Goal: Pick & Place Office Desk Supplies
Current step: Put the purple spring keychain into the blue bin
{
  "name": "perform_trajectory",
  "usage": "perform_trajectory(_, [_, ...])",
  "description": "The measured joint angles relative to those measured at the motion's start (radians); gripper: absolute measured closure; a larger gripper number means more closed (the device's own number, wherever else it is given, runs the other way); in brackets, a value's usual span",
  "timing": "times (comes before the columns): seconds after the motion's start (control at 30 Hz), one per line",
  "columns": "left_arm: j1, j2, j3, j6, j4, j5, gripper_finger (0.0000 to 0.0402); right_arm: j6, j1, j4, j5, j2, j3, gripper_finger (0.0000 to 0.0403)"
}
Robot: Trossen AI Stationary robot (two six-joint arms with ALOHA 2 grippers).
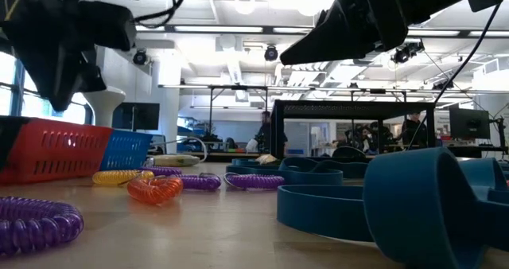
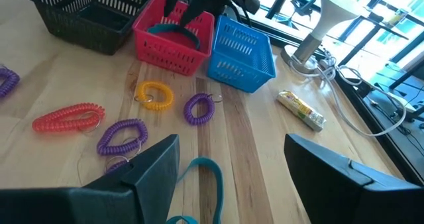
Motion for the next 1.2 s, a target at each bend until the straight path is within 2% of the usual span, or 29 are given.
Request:
perform_trajectory(0.17, [0.019,-0.096,0.000,-0.004,0.044,0.044,0.0289,0.000,0.000,-0.005,0.000,0.000,0.000,0.0143])
perform_trajectory(0.27, [0.006,-0.154,0.000,0.122,0.108,0.040,0.0289,0.000,0.000,-0.010,0.000,0.000,0.000,0.0143])
perform_trajectory(0.43, [-0.053,-0.169,0.000,0.308,0.337,-0.112,0.0289,0.000,0.000,-0.014,0.000,0.000,0.000,0.0143])
perform_trajectory(0.57, [-0.097,-0.099,0.000,0.411,0.463,-0.235,0.0289,0.000,0.000,-0.016,-0.001,0.000,0.000,0.0143])
perform_trajectory(0.67, [-0.104,-0.015,0.000,0.399,0.532,-0.298,0.0289,0.006,0.000,-0.022,-0.001,0.000,0.000,0.0143])
perform_trajectory(0.77, [-0.090,0.081,0.000,0.347,0.549,-0.306,0.0289,0.023,0.000,-0.024,-0.003,0.000,0.000,0.0143])
perform_trajectory(1.03, [0.006,0.284,0.032,0.357,0.525,-0.294,0.0289,0.026,0.000,-0.033,-0.003,0.000,0.000,0.0143])
perform_trajectory(1.2, [0.059,0.353,0.099,0.404,0.386,-0.295,0.0289,0.026,0.000,-0.036,-0.001,0.000,0.000,0.0143])
